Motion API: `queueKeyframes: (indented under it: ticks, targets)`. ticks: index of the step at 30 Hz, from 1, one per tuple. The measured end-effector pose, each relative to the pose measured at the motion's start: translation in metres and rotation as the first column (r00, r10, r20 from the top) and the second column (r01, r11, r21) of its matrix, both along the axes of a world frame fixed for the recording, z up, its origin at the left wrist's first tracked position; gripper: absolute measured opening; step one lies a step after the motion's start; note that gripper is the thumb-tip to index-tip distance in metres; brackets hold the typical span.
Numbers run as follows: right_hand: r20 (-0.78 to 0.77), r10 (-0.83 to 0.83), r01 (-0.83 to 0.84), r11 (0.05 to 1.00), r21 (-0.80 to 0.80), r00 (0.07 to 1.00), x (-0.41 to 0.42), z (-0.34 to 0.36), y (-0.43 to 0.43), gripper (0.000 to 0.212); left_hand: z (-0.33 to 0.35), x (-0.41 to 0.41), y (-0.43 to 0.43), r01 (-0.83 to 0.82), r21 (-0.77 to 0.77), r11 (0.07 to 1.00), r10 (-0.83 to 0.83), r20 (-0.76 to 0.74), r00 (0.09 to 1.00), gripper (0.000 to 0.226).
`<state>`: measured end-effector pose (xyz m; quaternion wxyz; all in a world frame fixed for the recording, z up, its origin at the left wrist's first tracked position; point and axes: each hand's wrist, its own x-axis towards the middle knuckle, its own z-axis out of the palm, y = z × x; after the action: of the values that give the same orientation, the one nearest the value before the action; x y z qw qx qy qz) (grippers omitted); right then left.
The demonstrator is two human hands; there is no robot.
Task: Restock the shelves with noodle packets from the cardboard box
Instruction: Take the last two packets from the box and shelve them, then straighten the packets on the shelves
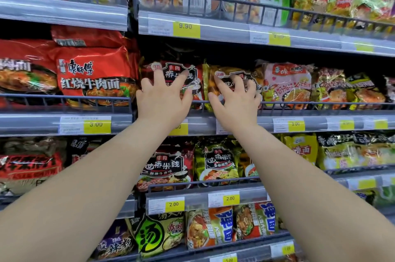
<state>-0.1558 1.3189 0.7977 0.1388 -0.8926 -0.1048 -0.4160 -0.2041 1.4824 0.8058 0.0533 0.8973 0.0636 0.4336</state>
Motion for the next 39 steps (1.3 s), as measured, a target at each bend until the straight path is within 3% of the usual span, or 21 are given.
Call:
queueKeyframes:
  ticks: [9, 15, 20, 30, 39]
  targets:
    - [0.112, 0.125, -0.130, 0.991, 0.035, 0.986, -0.023, -0.019, -0.031, 0.046, -0.022, -0.014, -0.007, 0.063, -0.027, 0.998, -0.057, 0.190, 0.980, 0.055]
    - [0.122, 0.193, -0.197, 0.980, 0.018, 0.974, -0.064, -0.038, -0.100, 0.038, -0.033, -0.041, -0.079, 0.293, 0.010, 0.956, -0.286, 0.243, 0.927, 0.041]
    - [-0.007, 0.061, -0.061, 0.998, -0.004, 0.998, -0.111, -0.063, -0.225, 0.033, -0.064, -0.061, -0.203, 0.470, -0.056, 0.881, -0.462, 0.116, 0.879, 0.039]
    - [-0.236, -0.203, 0.211, 0.978, 0.006, 0.950, -0.179, -0.111, -0.454, 0.034, -0.112, -0.074, -0.439, 0.639, -0.135, 0.757, -0.650, -0.069, 0.757, 0.042]
    - [-0.215, -0.262, 0.279, 0.959, 0.052, 0.941, -0.124, -0.107, -0.568, 0.037, -0.103, -0.013, -0.560, 0.728, -0.122, 0.675, -0.737, -0.059, 0.673, 0.041]
